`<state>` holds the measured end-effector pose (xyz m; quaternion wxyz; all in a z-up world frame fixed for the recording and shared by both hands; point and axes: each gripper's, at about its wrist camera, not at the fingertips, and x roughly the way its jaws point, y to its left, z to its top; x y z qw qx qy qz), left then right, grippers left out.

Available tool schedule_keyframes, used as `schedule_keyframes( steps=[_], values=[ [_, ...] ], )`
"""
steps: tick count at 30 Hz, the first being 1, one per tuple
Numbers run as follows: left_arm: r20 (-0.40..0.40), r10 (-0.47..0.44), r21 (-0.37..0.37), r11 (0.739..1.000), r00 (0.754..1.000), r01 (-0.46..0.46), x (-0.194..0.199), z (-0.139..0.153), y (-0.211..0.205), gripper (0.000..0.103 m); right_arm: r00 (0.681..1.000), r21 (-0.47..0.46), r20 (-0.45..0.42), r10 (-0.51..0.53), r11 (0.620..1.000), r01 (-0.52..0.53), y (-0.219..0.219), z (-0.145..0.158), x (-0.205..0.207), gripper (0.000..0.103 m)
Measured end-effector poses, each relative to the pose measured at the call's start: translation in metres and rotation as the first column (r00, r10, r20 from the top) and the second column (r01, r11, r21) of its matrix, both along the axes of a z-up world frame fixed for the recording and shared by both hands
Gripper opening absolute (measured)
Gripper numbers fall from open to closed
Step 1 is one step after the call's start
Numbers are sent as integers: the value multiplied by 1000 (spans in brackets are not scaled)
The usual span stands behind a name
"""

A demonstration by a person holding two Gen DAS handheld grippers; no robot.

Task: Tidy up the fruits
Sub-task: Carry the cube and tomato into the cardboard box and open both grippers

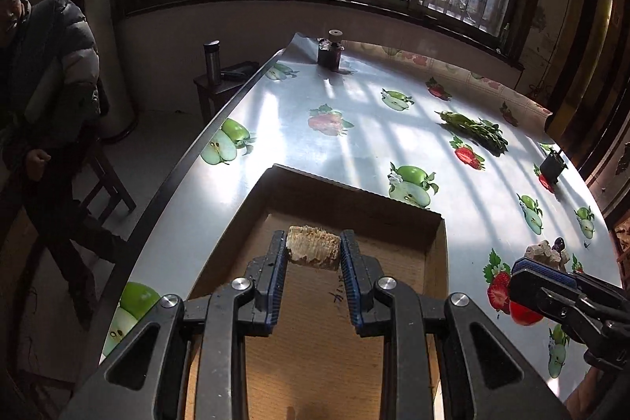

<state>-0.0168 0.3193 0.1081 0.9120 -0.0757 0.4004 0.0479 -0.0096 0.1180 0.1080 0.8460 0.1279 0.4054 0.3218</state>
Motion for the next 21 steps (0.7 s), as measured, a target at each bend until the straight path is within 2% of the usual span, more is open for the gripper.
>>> schedule_keyframes(
  steps=[5,11,13,16,21],
  values=[
    [-95,58,-48,997,994,-63,42,-45,24,26,999,-113,-46,0,994,-5,48,-35,43,34],
    [-143,87,-82,992,986,-99,55,-76,31,26,995,-165,-99,-11,986,-5,66,-70,76,35],
    [-146,108,-102,987,983,-123,54,-80,34,27,995,-171,-100,-22,985,5,67,-76,84,35],
    [-143,155,-154,972,978,-176,47,-86,40,35,994,-161,-101,-32,987,16,66,-80,92,36],
    [-140,261,-203,937,955,-285,29,-91,48,35,995,-140,-80,-54,989,43,57,-72,94,39]
  ],
)
